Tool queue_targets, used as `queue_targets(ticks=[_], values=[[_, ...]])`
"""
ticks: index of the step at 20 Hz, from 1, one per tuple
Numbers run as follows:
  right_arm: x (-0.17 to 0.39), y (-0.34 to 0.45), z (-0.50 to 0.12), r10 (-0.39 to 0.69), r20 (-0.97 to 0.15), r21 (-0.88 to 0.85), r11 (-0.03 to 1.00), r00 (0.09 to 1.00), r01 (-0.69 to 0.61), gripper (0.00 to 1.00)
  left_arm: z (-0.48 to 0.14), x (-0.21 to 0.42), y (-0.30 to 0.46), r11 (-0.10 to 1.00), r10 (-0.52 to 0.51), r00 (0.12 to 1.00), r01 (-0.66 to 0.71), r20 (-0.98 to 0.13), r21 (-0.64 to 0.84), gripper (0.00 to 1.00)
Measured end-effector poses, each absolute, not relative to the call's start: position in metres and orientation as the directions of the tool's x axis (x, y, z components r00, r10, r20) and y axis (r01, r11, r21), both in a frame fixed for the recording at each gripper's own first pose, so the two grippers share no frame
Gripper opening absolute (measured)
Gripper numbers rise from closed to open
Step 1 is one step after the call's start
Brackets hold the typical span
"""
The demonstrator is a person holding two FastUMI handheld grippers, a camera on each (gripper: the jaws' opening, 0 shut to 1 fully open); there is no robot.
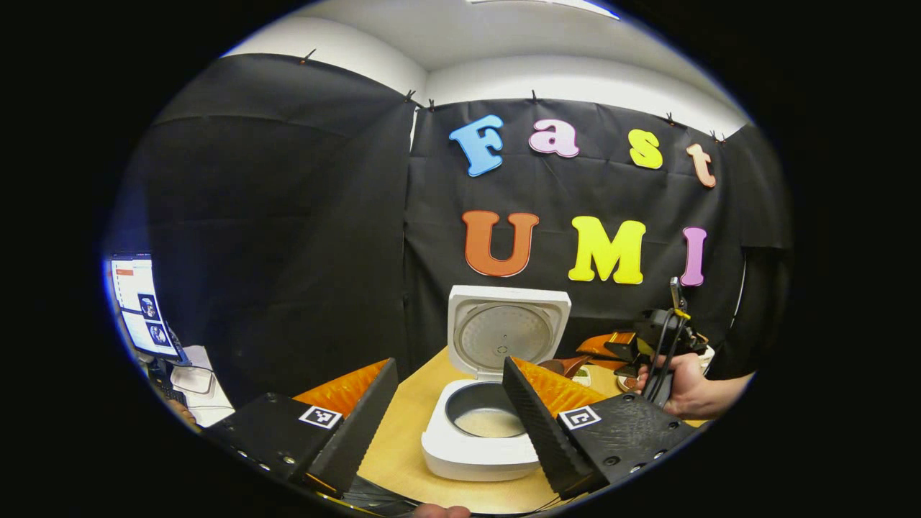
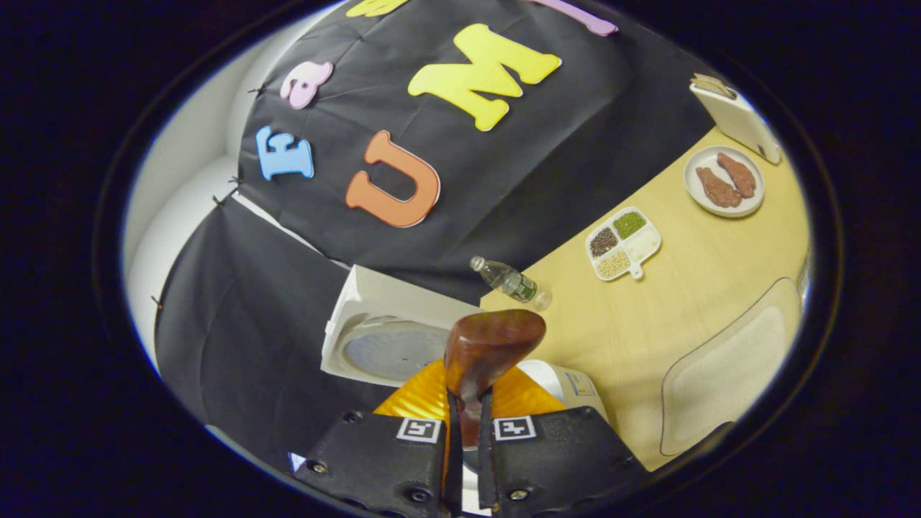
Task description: Close the left gripper, press the button to open the rice cooker; take a wooden spoon from the chopstick holder with the right hand, scoop a spoonful of rice and pour it into the rice cooker, then put the wooden spoon back into the chopstick holder.
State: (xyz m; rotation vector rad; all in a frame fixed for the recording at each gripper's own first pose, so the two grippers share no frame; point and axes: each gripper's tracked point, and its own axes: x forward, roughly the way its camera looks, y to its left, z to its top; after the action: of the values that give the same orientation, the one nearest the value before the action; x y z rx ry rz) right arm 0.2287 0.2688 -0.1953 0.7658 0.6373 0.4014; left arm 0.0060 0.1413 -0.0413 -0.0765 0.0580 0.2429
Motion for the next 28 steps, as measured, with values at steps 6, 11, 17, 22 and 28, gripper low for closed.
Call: queue_targets(ticks=[6,11,17,22,28], values=[[0.234,0.305,-0.218,0.486,-0.436,0.581,0.795,0.758,-0.176,0.13,-0.049,0.009,0.169,0.969,0.221,0.972,-0.228,-0.080,-0.091,0.94],[0.235,0.315,-0.224,0.411,-0.449,0.413,0.883,0.793,-0.223,0.13,-0.052,0.013,0.179,0.970,0.201,0.977,-0.209,-0.077,-0.123,0.94],[0.231,0.326,-0.215,0.369,-0.437,0.229,0.927,0.820,-0.295,0.13,-0.054,0.010,0.185,0.969,0.189,0.980,-0.196,-0.062,-0.148,0.94],[0.221,0.345,-0.207,0.383,-0.405,0.049,0.916,0.830,-0.399,0.13,-0.058,0.005,0.198,0.958,0.217,0.974,-0.225,-0.060,-0.179,0.94],[0.199,0.371,-0.179,0.446,-0.334,-0.174,0.837,0.830,-0.519,0.13,-0.065,-0.004,0.205,0.947,0.244,0.967,-0.254,-0.075,-0.196,0.94]])
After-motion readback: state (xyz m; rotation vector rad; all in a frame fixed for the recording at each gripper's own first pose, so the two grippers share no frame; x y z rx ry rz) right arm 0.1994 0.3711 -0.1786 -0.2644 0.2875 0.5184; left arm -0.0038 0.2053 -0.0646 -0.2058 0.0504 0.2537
